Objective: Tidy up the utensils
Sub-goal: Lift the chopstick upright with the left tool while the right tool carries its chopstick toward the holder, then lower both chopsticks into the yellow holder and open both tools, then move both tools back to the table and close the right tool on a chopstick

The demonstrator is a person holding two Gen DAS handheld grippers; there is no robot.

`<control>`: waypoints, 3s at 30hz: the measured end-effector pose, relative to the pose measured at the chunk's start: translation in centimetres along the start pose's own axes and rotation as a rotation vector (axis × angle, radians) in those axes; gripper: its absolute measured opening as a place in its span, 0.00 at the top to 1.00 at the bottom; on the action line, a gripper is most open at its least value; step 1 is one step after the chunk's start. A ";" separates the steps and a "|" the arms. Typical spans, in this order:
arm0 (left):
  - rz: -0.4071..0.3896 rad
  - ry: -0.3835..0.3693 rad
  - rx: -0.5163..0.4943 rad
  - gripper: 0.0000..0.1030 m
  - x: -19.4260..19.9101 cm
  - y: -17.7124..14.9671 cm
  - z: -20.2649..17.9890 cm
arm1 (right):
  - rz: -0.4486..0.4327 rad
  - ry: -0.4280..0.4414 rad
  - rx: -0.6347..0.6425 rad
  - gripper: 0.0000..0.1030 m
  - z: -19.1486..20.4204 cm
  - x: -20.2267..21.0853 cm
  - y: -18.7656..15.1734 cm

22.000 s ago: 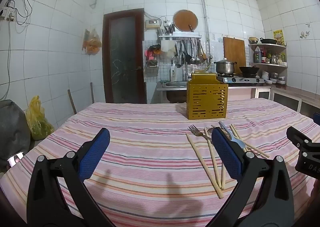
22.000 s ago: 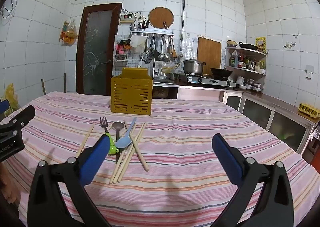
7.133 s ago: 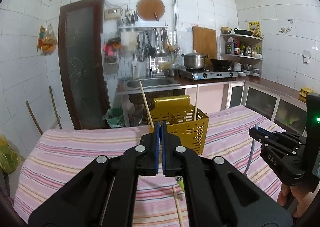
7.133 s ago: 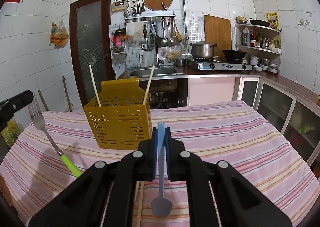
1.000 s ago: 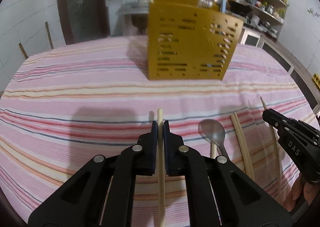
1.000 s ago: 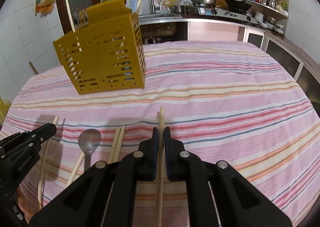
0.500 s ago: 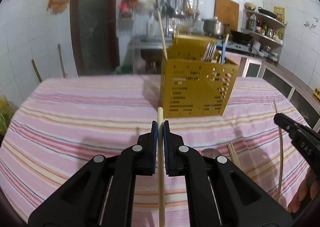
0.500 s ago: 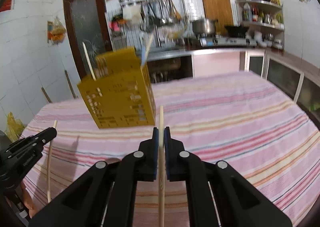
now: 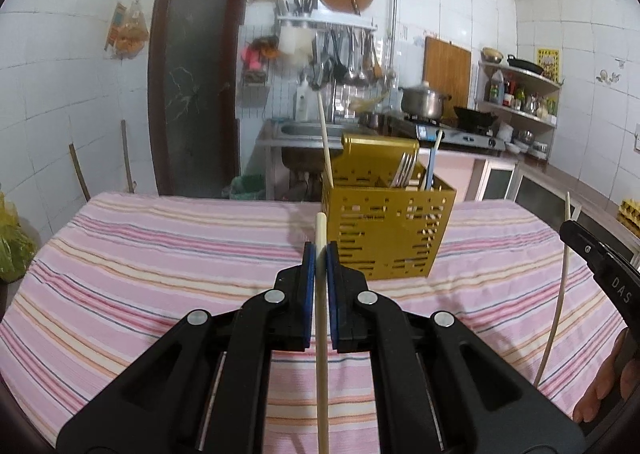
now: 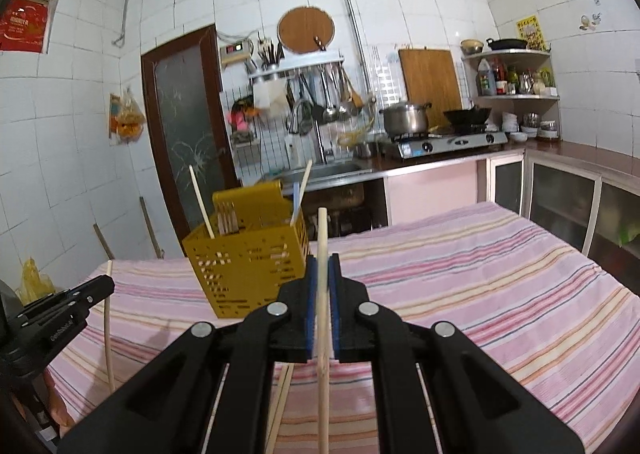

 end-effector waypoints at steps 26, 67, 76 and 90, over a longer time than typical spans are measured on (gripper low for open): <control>-0.165 0.006 -0.044 0.96 3.7 3.7 -1.4 | -0.129 0.003 0.064 0.94 1.5 2.6 1.7; -0.179 -0.046 -0.028 0.96 -16.8 15.4 0.7 | -0.162 0.055 0.121 0.94 8.5 -14.0 11.1; -0.157 -0.029 -0.025 0.13 -10.5 16.0 1.5 | -0.081 -0.027 0.117 0.35 5.7 -9.7 12.0; 0.075 0.036 -0.063 0.05 -2.6 3.8 1.4 | 0.230 -0.117 0.115 0.22 0.1 -4.5 0.8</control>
Point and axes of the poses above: each gripper's, at about its wrist camera, not at the fingertips, and x roughly against the way its jaws point, z to its left, y to its top, the point moved 5 cm from there along -x, roughly the way its jaws point, and after that the axes turned 10 degrees about -y, right-handed, at the moved point
